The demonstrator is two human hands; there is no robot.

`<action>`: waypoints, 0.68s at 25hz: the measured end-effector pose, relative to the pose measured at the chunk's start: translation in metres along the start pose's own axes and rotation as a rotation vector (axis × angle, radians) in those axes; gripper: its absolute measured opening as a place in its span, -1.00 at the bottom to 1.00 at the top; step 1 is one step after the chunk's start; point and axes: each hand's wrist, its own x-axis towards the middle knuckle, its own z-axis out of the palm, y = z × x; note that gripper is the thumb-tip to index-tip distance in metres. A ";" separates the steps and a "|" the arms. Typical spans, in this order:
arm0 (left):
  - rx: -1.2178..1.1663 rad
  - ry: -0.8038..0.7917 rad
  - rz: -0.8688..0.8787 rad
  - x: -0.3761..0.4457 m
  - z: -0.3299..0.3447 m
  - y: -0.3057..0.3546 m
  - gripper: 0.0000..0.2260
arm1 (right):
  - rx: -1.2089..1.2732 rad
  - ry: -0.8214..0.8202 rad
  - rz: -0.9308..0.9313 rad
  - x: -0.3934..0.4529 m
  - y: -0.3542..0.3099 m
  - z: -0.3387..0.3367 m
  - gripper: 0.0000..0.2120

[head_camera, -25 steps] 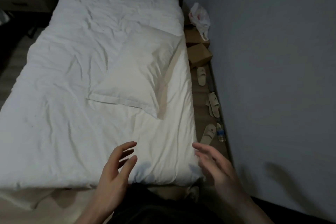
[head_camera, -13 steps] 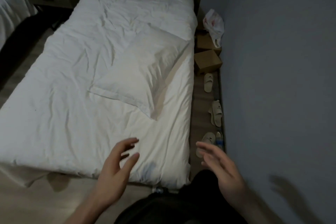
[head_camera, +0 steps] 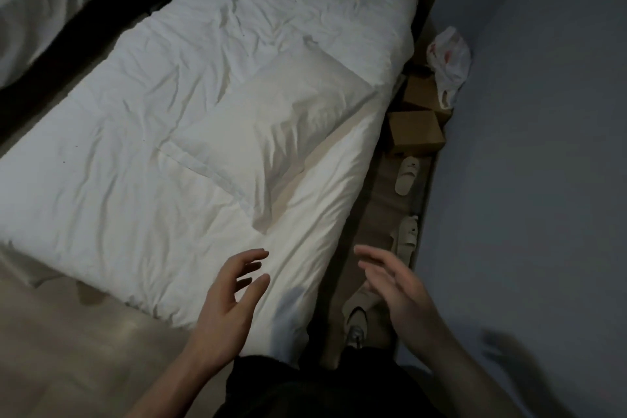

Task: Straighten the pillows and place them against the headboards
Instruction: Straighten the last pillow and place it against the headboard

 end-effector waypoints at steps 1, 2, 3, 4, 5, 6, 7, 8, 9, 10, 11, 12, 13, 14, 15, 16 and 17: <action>-0.010 0.019 -0.014 -0.002 0.015 0.005 -0.73 | -0.010 -0.009 -0.005 0.010 -0.004 -0.016 -0.74; -0.022 0.043 -0.022 -0.005 0.030 0.011 -0.74 | -0.018 -0.021 -0.011 0.019 -0.007 -0.030 -0.74; -0.028 0.069 -0.029 -0.006 0.042 0.016 -0.73 | -0.013 -0.040 -0.018 0.026 -0.010 -0.042 -0.75; -0.037 0.097 -0.036 -0.004 0.052 0.020 -0.73 | -0.008 -0.060 -0.024 0.035 -0.012 -0.053 -0.75; -0.044 0.123 -0.046 -0.002 0.059 0.024 -0.73 | -0.002 -0.078 -0.026 0.042 -0.015 -0.060 -0.75; -0.048 0.147 -0.046 0.000 0.064 0.027 -0.73 | -0.004 -0.093 -0.030 0.050 -0.020 -0.064 -0.74; -0.049 0.171 -0.041 0.004 0.066 0.030 -0.73 | -0.009 -0.109 -0.028 0.058 -0.024 -0.068 -0.74; -0.050 0.196 -0.039 0.008 0.066 0.034 -0.72 | -0.015 -0.120 -0.021 0.065 -0.027 -0.070 -0.74; -0.055 0.228 -0.039 0.016 0.065 0.039 -0.72 | -0.026 -0.142 -0.017 0.075 -0.031 -0.073 -0.74; -0.060 0.255 -0.041 0.025 0.063 0.042 -0.72 | -0.043 -0.160 -0.011 0.084 -0.035 -0.075 -0.74; -0.061 0.277 -0.044 0.033 0.060 0.044 -0.72 | -0.060 -0.175 0.003 0.094 -0.038 -0.078 -0.74; -0.061 0.296 -0.055 0.043 0.058 0.045 -0.72 | -0.087 -0.185 0.013 0.107 -0.042 -0.082 -0.74; -0.061 0.312 -0.071 0.055 0.056 0.045 -0.72 | -0.115 -0.195 0.009 0.119 -0.047 -0.085 -0.74; -0.067 0.326 -0.087 0.072 0.054 0.043 -0.73 | -0.143 -0.200 0.001 0.136 -0.055 -0.088 -0.74; -0.074 0.331 -0.108 0.089 0.052 0.041 -0.74 | -0.164 -0.202 -0.006 0.152 -0.062 -0.091 -0.74; -0.077 0.324 -0.124 0.107 0.052 0.039 -0.75 | -0.185 -0.192 -0.018 0.166 -0.069 -0.095 -0.73; -0.076 0.309 -0.136 0.127 0.052 0.038 -0.76 | -0.197 -0.184 -0.035 0.182 -0.077 -0.097 -0.74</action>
